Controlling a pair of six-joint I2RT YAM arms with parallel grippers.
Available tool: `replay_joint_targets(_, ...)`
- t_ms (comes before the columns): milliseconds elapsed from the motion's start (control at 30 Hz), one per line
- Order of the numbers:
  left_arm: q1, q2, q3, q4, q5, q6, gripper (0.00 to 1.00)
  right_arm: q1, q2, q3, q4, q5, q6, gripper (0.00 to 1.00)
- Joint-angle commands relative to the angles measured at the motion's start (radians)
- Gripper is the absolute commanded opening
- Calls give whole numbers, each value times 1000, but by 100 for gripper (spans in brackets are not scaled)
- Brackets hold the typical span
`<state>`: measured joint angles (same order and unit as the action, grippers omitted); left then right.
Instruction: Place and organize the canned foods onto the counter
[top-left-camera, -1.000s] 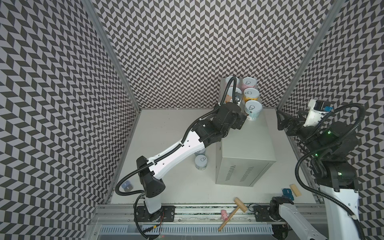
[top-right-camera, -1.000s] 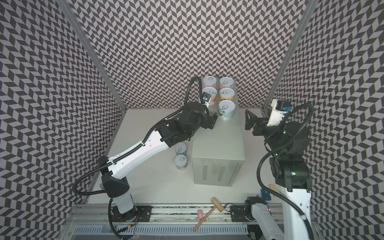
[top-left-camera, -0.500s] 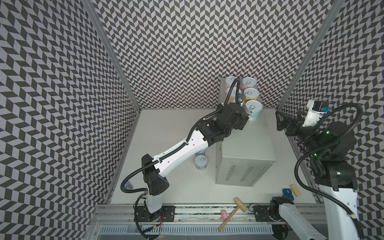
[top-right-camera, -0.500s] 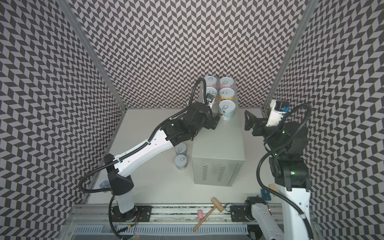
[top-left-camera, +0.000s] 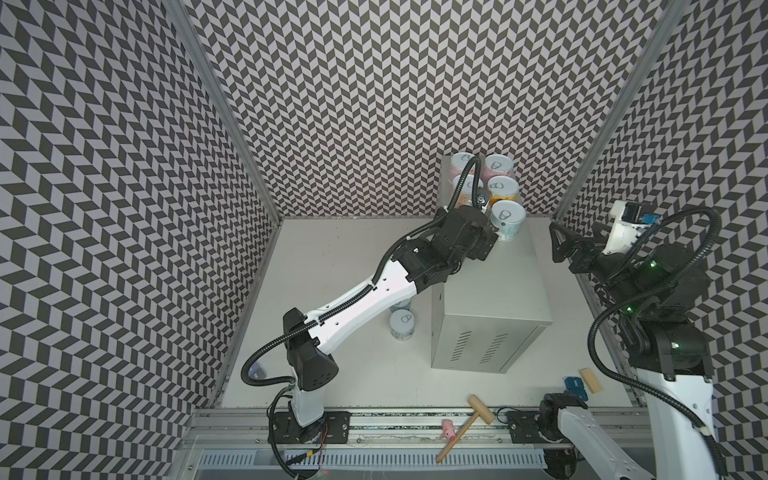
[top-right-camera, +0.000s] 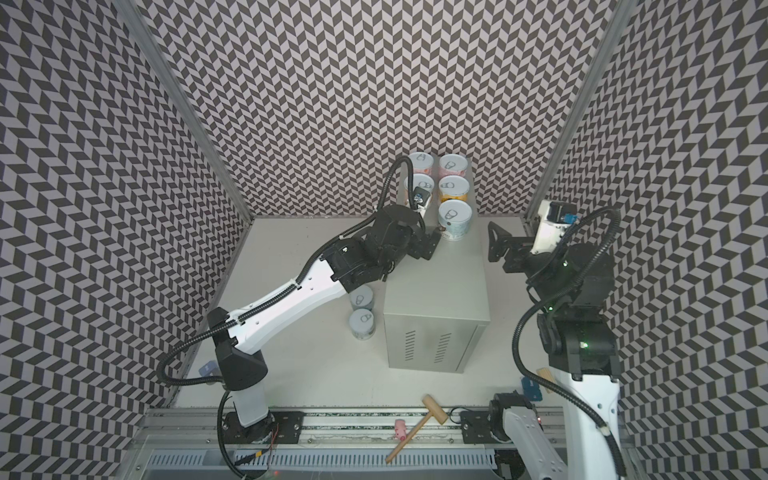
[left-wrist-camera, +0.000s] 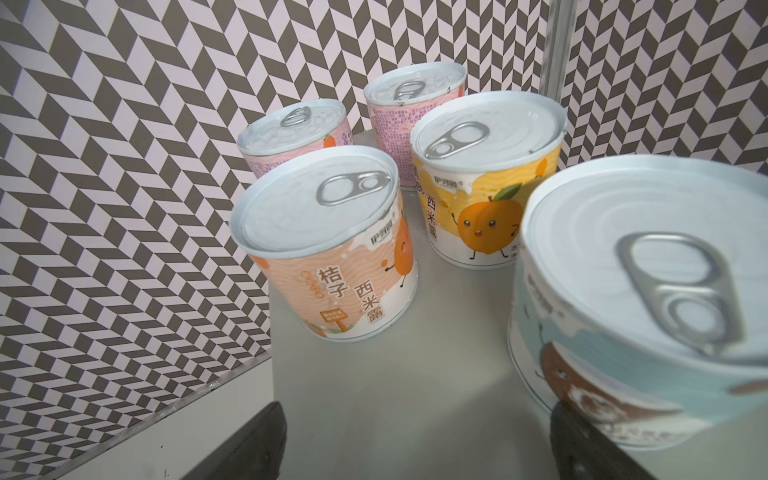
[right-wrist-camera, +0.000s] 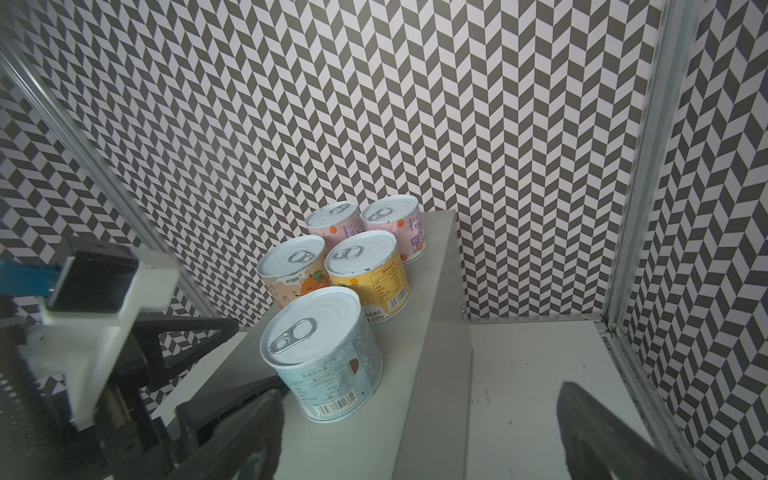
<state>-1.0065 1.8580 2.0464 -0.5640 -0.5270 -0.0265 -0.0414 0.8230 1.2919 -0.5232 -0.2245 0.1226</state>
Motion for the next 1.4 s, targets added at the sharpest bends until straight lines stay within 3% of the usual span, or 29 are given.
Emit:
replay_joint_targets(0, -2, 6, 26, 4, 13, 2, 100, 6, -12, -6, 47, -9, -9, 99)
replay_joint_targets(1367, -3, 12, 33, -5, 44, -4, 100, 6, -14, -13, 49, -6, -9, 99)
